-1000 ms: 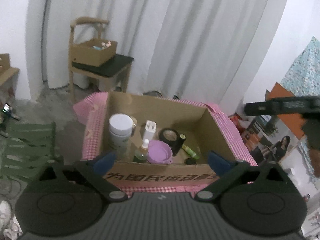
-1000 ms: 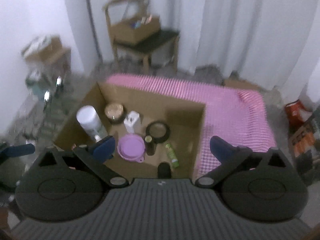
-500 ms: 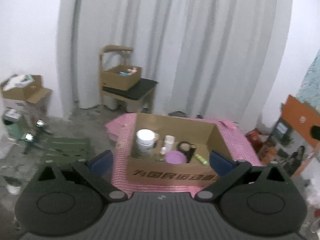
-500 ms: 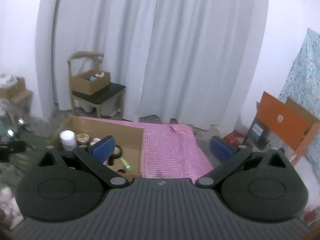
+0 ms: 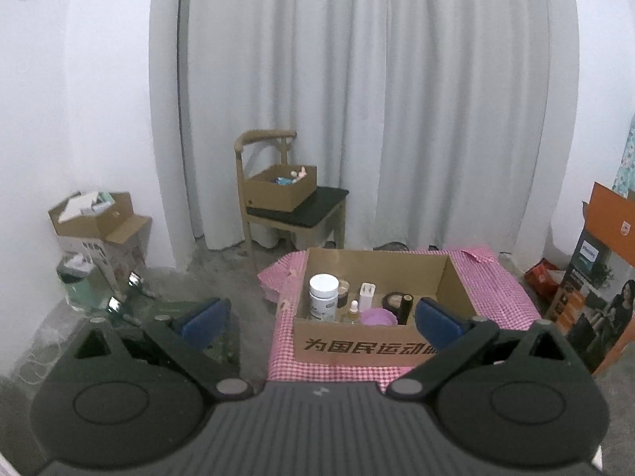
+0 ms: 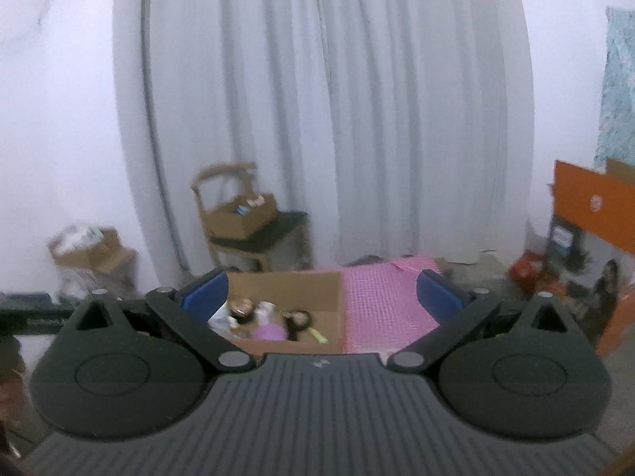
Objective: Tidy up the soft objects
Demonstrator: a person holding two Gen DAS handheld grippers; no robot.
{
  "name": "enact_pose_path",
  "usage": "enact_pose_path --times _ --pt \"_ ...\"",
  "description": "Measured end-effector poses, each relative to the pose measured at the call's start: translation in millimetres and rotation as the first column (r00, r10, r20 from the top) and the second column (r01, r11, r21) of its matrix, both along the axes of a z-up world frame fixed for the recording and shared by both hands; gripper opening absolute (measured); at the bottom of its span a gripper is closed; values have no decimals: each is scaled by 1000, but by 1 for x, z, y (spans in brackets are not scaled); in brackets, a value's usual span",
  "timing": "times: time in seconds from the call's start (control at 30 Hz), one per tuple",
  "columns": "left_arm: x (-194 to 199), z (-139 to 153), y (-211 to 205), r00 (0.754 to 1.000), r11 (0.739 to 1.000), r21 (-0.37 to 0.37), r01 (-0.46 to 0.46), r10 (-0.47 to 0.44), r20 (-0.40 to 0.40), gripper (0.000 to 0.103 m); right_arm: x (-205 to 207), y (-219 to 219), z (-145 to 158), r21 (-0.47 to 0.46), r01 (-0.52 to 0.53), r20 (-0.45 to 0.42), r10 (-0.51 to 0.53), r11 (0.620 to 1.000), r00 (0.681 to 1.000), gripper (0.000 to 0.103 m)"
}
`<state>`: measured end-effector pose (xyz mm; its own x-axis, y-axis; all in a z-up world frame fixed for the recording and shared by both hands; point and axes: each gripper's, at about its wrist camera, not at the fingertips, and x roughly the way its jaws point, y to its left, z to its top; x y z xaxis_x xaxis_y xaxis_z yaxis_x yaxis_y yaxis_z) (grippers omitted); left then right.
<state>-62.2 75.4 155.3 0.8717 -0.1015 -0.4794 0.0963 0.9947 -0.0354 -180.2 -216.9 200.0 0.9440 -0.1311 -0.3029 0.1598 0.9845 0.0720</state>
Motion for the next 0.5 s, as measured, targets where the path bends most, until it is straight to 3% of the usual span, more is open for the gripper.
enact_pose_path --times 0.13,0.27,0.37,0.5 --pt "-14 9 -1 999 999 37 -30 28 35 103 -9 -12 -5 86 -65 25 63 994 998 102" --pt "-11 14 -4 999 999 24 -35 34 38 103 1 -8 -8 18 -44 -1 44 999 999 102" --pt "3 10 -6 1000 1000 -14 -11 11 -1 103 25 -1 -15 -29 -24 -37 23 999 999 102" --pt "34 -5 -17 998 1000 3 5 -5 -58 103 63 1 -27 -53 -37 -99 31 998 995 102"
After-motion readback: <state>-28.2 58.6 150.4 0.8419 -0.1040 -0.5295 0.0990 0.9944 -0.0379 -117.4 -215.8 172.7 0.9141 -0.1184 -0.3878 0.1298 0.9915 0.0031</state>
